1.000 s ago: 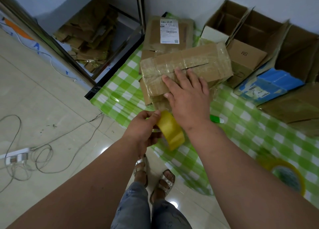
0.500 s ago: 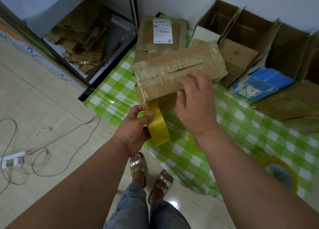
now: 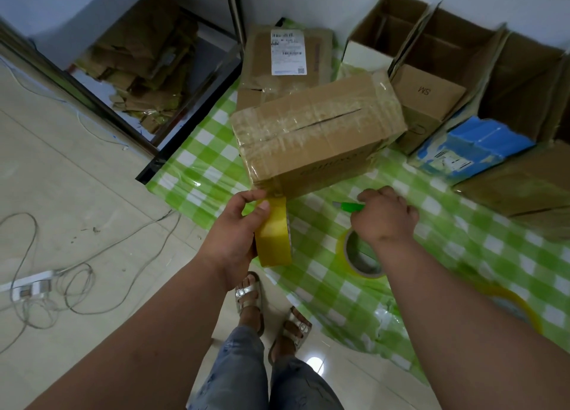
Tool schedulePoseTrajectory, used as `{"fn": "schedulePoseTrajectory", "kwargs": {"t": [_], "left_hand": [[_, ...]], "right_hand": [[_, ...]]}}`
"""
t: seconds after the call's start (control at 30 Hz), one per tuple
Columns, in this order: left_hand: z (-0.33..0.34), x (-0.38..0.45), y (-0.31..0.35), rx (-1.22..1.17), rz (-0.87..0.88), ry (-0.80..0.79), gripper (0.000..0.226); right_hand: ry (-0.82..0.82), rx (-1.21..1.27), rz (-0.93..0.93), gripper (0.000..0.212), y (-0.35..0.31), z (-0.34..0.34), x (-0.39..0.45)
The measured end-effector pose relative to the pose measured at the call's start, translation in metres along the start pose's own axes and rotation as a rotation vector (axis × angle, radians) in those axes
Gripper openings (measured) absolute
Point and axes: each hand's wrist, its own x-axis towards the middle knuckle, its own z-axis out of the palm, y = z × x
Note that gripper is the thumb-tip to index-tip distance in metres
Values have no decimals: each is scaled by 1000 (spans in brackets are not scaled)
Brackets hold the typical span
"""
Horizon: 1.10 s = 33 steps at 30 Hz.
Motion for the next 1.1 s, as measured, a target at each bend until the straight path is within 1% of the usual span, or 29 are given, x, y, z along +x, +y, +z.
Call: {"fn": "schedulePoseTrajectory", "kwargs": {"t": [0.13,0.17,0.3,0.37,0.47,0.53,0.63,0.73,0.83,1.1], "left_hand": [[-1,-1,0,-17,-15,-11,11],[-2,-2,0,-31,-20,-17,12],[-4,-4,0,-69,-22,-34,18],[-3,-6,0,-62,-14,-21,18],[-2,-8,0,-45,2,3,15],[-1,-9,0,-23,12,13,13],[1,-10,-1,7,21,38,12],[3,-11,-4,13,23,89,11],[8,-13,-7,-7,23,114,10],[11,-14,-7,-34,37,112,14]], "right_hand": [[-47,-43,33,28,-5,-1,10],[-36,-45,16,27,-7,0,11],[91,-28,-65,24,-1,0,7],[126,90,-93,16,1,-6,1],[104,404,-194,10,-4,-21,-18],[73,536,-277,13,-11,-32,-36],[25,620,-403,22,-21,-44,-62],[10,566,-534,20,-35,-49,-76],[77,465,-623,11,-52,-53,-82],[140,320,-661,16,-74,-59,-83]]}}
